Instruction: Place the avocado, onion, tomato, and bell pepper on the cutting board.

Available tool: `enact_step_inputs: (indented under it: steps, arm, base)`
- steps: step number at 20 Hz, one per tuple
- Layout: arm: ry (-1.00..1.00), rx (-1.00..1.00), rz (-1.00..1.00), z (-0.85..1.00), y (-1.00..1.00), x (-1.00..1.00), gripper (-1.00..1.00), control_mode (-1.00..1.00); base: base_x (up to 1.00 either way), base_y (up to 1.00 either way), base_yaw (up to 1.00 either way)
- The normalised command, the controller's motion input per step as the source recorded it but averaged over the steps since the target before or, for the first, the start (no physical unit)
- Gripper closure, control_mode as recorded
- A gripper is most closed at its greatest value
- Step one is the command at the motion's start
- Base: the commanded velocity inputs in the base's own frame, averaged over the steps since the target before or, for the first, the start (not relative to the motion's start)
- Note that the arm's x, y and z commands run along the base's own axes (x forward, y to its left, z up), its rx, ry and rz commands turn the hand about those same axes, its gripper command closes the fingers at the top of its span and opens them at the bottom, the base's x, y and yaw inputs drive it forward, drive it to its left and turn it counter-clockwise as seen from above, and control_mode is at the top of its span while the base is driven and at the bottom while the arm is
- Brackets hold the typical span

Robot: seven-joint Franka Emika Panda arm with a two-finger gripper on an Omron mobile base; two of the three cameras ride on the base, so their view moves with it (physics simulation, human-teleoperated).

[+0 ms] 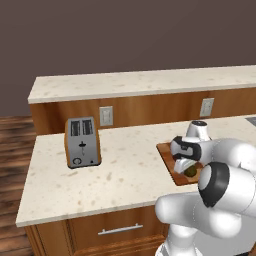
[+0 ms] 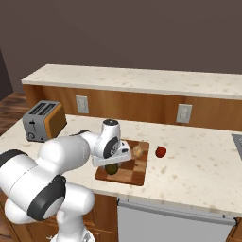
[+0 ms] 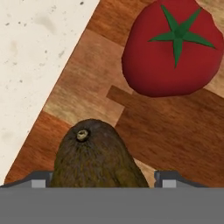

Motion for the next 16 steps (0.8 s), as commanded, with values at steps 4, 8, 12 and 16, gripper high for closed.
enact_step_inputs:
  steps: [4, 8, 12, 16]
  arm:
    - [0.0, 0.0, 0.0, 0.0, 0.0, 0.0, -1.0, -1.0]
    - [0.0, 0.0, 0.0, 0.0, 0.0, 0.0, -1.0, -1.0]
    - [-0.02, 0.0, 0.0, 0.23, 0.0, -0.03, -1.0, -1.0]
    - [-0.05, 0.04, 0.0, 0.59, 0.0, -0.05, -1.0, -1.0]
  base:
    - [0.0, 0.0, 0.0]
    - [0.0, 0.0, 0.0]
    - [0.0, 0.0, 0.0]
    - [0.0, 0.0, 0.0]
